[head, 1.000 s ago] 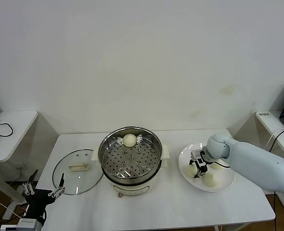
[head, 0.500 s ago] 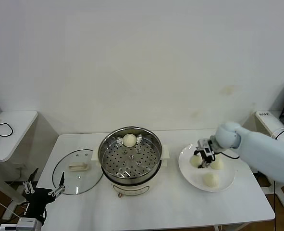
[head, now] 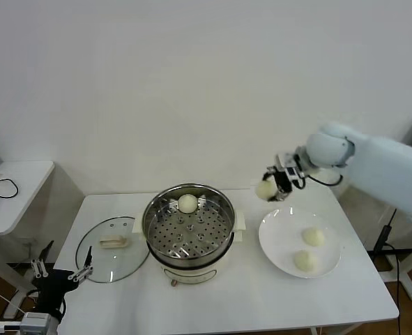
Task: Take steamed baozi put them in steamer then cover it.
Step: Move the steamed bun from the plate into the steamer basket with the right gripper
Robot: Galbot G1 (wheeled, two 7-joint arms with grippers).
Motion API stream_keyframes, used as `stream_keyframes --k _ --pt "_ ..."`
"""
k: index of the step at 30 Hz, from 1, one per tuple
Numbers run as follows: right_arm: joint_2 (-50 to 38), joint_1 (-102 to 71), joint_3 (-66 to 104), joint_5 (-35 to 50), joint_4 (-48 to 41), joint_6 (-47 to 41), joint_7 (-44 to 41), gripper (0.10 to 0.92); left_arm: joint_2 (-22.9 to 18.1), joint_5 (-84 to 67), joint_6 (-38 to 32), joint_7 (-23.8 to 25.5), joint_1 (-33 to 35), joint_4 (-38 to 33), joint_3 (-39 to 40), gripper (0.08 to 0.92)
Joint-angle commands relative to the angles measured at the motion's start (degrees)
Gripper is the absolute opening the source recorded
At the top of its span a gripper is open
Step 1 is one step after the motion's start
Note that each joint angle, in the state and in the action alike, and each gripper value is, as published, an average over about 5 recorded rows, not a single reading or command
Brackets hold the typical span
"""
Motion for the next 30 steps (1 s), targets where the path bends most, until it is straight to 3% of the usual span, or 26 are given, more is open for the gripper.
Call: stream_keyframes --k 1,8,17,30 --pt "14.1 7.9 -4.5 12.9 2.4 -6.9 4.4 0.653 -0.8 -0.2 0.2 0.1 -0.6 0.1 0.5 0.823" --pt "26.4 0.3 -3.7 13.6 -3.8 -12.4 8.0 0.655 -1.3 -0.3 0.3 0.2 -0.8 -0.5 0.0 0.823" --pt "35.9 -7.7 -4.1 11.0 -13.7 -14.9 9.5 0.658 -2.2 -0.3 0.6 0.3 -1.2 -1.5 -0.2 0.823" --pt "42.0 -11.8 -3.3 8.6 -21.8 -15.0 9.7 0.660 -2.4 -0.3 0.5 0.2 -1.5 -1.6 -0.1 0.823"
